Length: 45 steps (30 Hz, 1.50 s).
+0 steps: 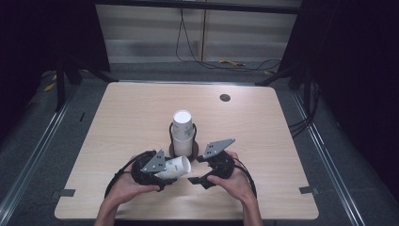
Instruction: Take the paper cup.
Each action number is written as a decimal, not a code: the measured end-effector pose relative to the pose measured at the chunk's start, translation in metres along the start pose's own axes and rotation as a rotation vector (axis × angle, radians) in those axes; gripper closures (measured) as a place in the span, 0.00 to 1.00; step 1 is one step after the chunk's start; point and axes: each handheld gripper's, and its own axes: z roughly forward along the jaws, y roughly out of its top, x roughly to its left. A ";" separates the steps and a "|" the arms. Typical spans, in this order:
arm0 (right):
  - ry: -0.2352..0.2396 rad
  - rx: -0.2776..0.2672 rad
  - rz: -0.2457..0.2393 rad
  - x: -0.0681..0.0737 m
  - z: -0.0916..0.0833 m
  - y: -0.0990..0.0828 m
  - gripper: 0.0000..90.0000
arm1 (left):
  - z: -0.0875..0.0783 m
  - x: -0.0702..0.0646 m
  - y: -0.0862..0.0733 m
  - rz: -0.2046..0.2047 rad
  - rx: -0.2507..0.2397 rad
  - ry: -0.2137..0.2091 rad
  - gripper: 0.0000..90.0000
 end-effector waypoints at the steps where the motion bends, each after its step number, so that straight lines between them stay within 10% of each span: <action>1: 0.009 0.003 0.001 0.000 0.000 0.000 0.24 | 0.000 0.000 0.001 0.006 0.007 -0.005 0.34; 45: 0.103 0.160 -0.017 -0.011 0.020 0.009 0.31 | 0.024 -0.010 0.018 0.096 0.137 -0.047 0.34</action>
